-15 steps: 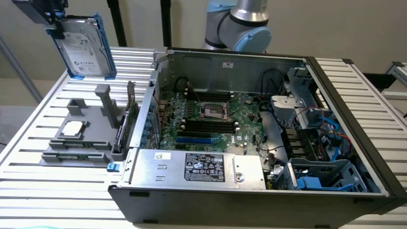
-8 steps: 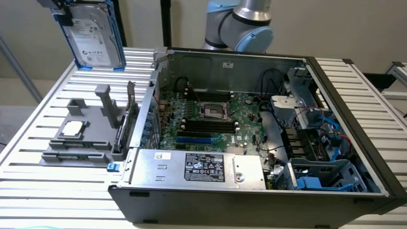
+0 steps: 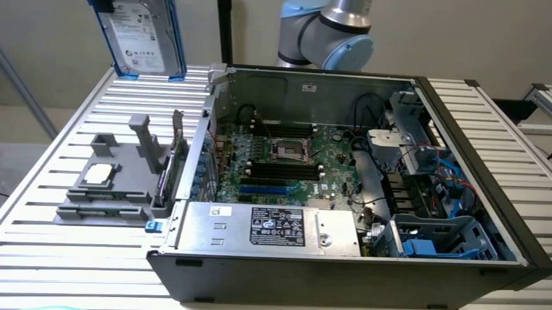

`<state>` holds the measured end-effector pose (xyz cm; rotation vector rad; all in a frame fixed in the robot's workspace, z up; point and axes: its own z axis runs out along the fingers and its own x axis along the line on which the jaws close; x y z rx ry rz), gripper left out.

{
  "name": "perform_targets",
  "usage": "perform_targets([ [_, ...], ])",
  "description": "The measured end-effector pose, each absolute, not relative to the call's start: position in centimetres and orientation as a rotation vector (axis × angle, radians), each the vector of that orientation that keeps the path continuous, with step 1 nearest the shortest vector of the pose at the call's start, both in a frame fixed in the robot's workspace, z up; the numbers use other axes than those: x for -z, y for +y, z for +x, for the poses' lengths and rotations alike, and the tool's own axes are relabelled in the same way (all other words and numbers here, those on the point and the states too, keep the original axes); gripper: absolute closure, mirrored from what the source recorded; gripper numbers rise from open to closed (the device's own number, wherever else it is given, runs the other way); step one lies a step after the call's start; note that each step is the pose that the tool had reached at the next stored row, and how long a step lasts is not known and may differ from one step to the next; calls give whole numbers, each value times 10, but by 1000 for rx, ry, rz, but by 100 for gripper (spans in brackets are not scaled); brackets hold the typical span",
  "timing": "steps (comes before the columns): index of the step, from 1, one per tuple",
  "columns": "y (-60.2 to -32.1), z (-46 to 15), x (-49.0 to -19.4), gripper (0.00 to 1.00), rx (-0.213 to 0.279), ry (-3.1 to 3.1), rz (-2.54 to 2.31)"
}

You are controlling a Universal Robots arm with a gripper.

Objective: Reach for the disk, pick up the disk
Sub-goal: 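Pick up the disk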

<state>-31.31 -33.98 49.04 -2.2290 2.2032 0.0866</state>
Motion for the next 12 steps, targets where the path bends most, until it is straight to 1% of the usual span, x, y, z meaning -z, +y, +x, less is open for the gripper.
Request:
perform_targets([
  [4,-343,-297,-501,67,-97,2206,-2232],
  [12,-356,-269,-503,67,-113,2213,-2238],
])
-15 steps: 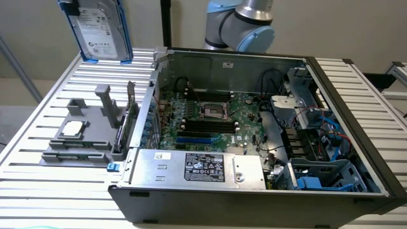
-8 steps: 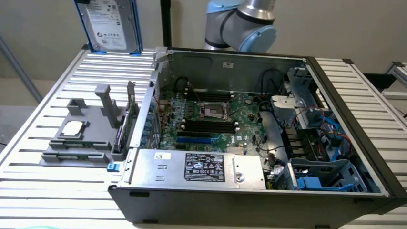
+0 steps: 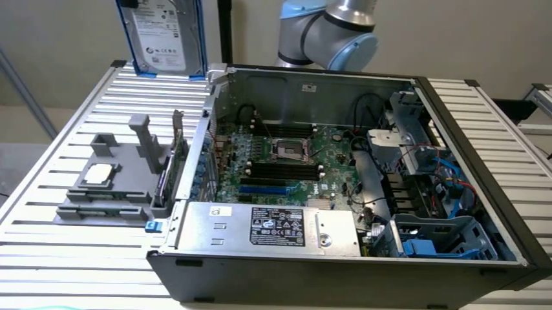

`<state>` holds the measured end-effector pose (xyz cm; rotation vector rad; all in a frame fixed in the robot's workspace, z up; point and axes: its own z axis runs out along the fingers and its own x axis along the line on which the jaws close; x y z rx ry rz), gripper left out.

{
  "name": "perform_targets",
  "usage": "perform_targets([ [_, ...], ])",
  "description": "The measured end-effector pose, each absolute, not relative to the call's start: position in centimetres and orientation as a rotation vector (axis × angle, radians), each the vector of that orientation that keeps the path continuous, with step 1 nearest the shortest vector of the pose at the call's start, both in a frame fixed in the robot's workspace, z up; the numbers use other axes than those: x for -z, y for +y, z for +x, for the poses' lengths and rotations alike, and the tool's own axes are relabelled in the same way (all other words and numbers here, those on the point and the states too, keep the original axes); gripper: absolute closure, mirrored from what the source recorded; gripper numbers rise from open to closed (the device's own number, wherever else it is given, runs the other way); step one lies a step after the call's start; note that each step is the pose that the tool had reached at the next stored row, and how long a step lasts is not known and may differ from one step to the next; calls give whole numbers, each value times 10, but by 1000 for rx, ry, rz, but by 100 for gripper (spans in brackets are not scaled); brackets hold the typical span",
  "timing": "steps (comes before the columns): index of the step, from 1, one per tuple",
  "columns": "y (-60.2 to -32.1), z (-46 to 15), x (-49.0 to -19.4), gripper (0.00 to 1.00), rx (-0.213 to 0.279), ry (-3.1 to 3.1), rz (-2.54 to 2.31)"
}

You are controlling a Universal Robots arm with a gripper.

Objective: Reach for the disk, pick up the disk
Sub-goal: 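Pick up the disk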

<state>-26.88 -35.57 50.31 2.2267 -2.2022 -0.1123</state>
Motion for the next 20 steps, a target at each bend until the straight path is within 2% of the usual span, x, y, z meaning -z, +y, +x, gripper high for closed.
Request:
perform_targets([
  [20,-401,-199,-503,67,125,-2196,2220],
])
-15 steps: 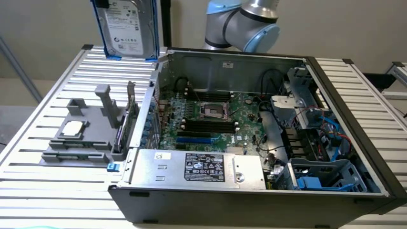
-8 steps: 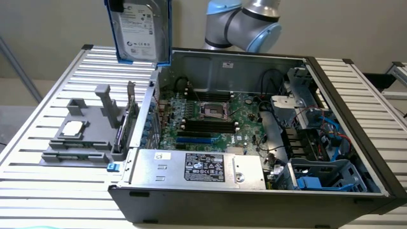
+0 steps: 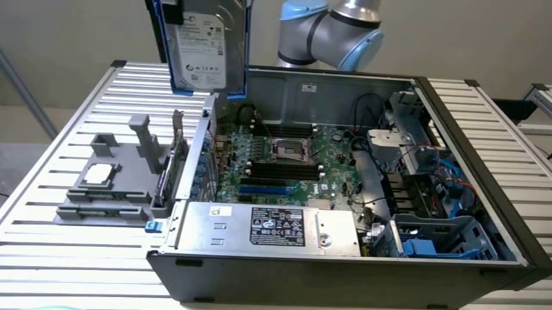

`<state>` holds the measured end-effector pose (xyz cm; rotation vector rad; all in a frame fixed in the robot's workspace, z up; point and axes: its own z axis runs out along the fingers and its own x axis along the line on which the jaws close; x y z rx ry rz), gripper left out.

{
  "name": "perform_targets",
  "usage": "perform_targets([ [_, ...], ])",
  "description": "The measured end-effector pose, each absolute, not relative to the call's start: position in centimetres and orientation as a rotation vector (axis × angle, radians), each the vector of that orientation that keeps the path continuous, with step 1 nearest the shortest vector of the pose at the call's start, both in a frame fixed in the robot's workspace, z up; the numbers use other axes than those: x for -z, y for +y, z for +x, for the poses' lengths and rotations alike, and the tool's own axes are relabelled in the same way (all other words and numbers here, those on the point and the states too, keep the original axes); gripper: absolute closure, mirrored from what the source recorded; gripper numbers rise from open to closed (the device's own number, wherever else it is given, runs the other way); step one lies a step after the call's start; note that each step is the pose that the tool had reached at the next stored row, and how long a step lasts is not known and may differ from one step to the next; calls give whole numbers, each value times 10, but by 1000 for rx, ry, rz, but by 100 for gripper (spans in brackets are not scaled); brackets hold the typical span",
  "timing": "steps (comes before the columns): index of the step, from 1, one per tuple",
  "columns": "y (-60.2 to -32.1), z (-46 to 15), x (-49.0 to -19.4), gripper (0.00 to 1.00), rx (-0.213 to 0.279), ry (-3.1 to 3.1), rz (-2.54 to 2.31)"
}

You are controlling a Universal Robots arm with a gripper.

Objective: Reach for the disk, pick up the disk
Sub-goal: 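Pick up the disk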

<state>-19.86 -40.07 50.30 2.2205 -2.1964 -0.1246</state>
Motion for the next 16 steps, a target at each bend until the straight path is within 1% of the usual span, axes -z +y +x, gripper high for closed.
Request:
perform_targets([
  [16,-433,-129,-503,67,125,-2197,2220],
])
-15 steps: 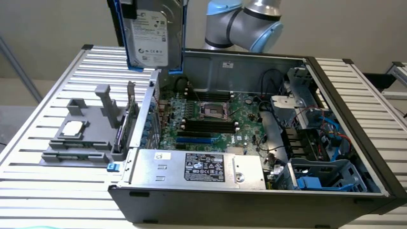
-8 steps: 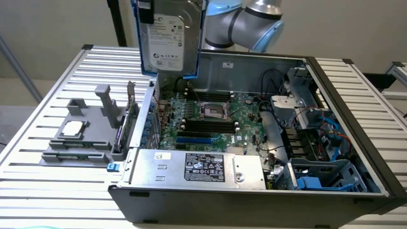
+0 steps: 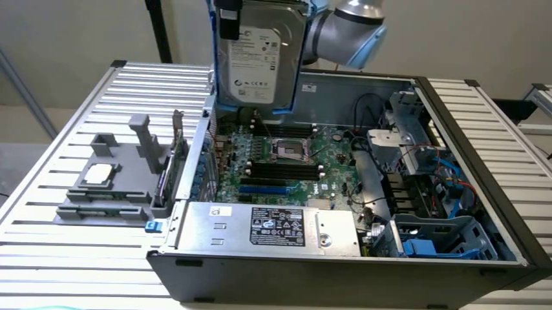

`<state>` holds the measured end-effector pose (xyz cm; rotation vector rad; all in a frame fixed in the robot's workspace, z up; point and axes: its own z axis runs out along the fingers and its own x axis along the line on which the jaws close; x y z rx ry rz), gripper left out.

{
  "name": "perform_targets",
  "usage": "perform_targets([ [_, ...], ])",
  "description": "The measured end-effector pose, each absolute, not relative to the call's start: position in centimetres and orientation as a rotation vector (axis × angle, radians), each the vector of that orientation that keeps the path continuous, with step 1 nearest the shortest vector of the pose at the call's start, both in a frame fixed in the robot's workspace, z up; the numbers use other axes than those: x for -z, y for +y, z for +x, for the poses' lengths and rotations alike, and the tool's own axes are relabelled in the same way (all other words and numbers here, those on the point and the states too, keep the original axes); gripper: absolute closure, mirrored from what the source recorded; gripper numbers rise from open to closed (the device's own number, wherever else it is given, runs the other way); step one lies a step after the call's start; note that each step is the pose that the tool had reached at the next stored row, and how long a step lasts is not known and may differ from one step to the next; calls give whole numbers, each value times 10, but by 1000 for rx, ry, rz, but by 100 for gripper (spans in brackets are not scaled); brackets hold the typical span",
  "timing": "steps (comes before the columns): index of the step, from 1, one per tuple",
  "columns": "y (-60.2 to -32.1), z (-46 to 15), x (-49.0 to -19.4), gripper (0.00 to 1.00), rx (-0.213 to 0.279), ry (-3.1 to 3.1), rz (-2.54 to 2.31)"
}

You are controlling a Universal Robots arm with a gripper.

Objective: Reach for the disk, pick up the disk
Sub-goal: 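Pick up the disk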

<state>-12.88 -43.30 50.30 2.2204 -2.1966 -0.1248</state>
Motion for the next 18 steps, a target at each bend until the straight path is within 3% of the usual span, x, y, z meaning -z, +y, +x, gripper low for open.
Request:
perform_targets([
  [18,-469,-47,-503,67,125,-2196,2220],
])
